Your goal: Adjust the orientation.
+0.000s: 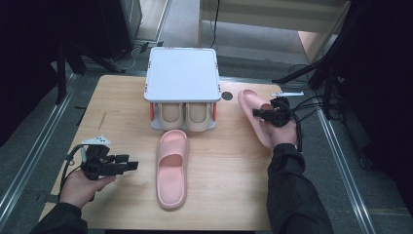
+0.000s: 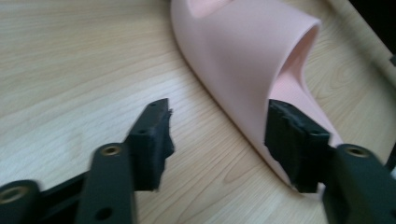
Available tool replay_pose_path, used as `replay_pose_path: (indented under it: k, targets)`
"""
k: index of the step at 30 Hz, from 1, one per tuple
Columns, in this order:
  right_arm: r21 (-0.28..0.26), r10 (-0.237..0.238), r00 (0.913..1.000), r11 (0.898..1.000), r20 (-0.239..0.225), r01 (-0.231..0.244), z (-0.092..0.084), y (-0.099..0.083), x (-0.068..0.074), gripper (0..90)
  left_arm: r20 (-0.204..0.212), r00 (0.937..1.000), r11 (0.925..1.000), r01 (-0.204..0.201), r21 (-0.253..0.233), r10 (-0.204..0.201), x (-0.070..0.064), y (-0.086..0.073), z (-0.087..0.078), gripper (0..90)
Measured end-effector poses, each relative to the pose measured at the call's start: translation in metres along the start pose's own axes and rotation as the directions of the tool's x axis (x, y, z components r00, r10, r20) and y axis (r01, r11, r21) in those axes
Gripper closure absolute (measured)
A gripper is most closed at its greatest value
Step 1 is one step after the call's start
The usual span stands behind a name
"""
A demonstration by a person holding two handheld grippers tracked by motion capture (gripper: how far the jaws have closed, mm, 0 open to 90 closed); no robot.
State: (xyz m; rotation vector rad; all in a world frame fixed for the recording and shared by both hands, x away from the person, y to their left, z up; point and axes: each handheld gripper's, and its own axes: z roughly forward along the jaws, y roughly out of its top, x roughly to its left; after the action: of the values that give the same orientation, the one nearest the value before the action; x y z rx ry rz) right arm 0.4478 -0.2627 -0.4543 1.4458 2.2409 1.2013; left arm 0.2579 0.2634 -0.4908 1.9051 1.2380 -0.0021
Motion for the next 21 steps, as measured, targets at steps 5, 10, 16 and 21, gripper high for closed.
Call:
replay_pose_path:
  k: [5,10,16,21]
  targets:
    - [-0.008,0.007,0.9998,1.0,-0.021,-0.007,-0.012,-0.007,0.012,85.5,0.011,0.9994,0.9994,-0.033,-0.008,0.033,-0.005,0.009,0.004,54.7]
    - [-0.012,0.004,0.9995,1.0,-0.032,-0.005,-0.024,-0.014,0.023,85.5,0.015,0.9993,0.9994,-0.035,0.003,0.035,-0.005,0.017,0.01,57.7]
    - [0.001,-0.011,0.9991,1.0,-0.041,0.011,-0.034,-0.026,0.037,85.4,0.015,0.9987,0.9988,-0.048,0.012,0.048,-0.004,0.024,0.017,57.8]
    - [0.006,-0.026,0.9986,1.0,-0.047,0.027,-0.041,-0.033,0.049,85.4,0.026,0.9981,0.9982,-0.057,0.017,0.056,-0.004,0.032,0.023,56.2]
